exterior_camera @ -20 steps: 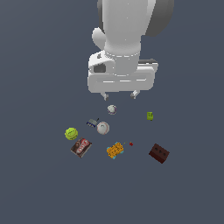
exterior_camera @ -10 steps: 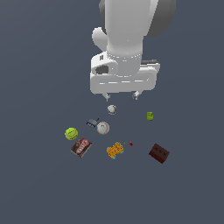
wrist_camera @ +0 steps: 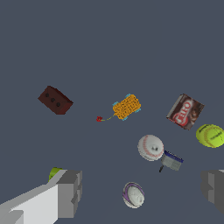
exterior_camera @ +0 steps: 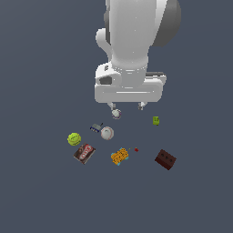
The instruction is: Pick up a designated object from a clutter of objects.
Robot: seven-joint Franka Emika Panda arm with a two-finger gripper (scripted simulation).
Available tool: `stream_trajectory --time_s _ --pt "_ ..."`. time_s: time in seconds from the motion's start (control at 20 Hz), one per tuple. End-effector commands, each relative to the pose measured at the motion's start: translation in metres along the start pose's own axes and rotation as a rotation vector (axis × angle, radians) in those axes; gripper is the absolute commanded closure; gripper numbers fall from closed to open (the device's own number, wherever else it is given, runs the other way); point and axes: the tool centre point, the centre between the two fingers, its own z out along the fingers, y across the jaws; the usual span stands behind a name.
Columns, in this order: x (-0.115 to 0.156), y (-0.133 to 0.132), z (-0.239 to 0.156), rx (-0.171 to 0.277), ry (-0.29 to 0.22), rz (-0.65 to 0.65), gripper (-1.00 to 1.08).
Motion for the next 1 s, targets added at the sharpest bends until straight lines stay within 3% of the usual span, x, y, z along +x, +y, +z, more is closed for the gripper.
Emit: stream_trajectory --time_s 0.0,0.95 --pt "0.004 0.000 0.008 0.001 -0.001 0.038 -0.92" --pt "0.037 -0.003 0.116 -0.002 -0.012 0.501 -0.92"
